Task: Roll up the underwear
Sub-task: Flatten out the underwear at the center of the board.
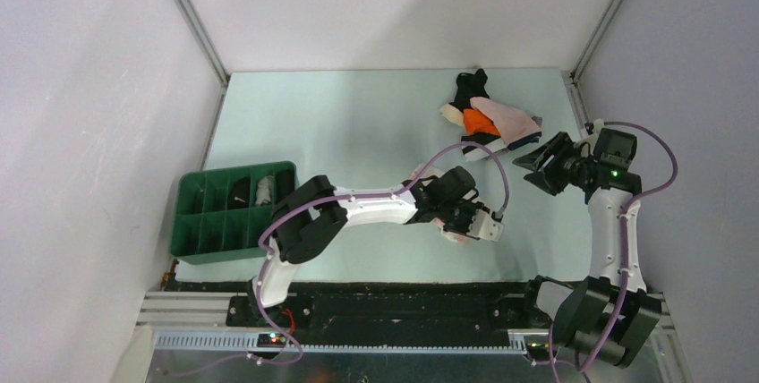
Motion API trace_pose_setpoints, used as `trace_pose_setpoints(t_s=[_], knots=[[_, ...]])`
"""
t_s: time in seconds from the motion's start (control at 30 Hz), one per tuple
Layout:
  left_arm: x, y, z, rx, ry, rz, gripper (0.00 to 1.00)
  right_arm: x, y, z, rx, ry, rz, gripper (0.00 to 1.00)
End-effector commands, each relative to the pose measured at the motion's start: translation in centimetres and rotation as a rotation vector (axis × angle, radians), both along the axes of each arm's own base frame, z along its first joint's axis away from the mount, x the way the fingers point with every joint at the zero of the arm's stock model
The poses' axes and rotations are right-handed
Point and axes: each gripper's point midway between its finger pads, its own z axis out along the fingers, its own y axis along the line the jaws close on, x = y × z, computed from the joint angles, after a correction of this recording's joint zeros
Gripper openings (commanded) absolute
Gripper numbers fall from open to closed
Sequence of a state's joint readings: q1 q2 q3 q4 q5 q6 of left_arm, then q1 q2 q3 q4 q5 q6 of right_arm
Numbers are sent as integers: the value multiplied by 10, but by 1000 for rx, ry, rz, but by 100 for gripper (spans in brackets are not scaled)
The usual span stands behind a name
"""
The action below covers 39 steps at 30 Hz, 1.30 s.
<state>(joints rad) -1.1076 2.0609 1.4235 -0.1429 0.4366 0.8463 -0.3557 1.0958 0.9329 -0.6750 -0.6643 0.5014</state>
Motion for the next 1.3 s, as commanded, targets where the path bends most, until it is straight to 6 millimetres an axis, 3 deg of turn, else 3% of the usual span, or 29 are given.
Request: trace_pose_setpoints(t_s=[0.0,0.2,0.27,0.33,0.37,0.4,0.53,0.67,0.77,0.9,1.0,1.1,1.2,1.27], knots=[[3,-8,8,-25,-26,-18,36,2,1,7,12,-33,2,59],[-1,1,1,18,-44,-63,30,4,1,6,17,-30,2,59],[0,3,3,24,-46,-69,23,4,1,4,17,-27,5,59],[2,3,9,21,-41,-71,8,5,1,4,15,-27,10,58],[5,2,18,1,-28,-51,2,5,1,4,16,-31,17,58],[7,1,25,-12,-15,-39,1,4,1,4,4,-40,31,56],[29,-2,84,-110,51,89,0,0,-3,4,-82,-46,76,54],[74,19,143,-210,162,303,0,-12,-1,-2,-187,-31,143,56],[102,38,165,-238,217,430,0,-21,8,-13,-234,2,200,57],[141,66,173,-260,332,606,0,-23,24,-26,-249,28,254,61],[170,89,168,-266,399,723,0,-19,33,-44,-243,81,298,63],[200,111,170,-293,407,825,0,-10,45,-53,-240,89,364,71],[240,140,174,-337,444,952,0,-3,66,-63,-244,82,485,72],[256,154,166,-338,490,1011,0,0,88,-68,-273,45,604,71]])
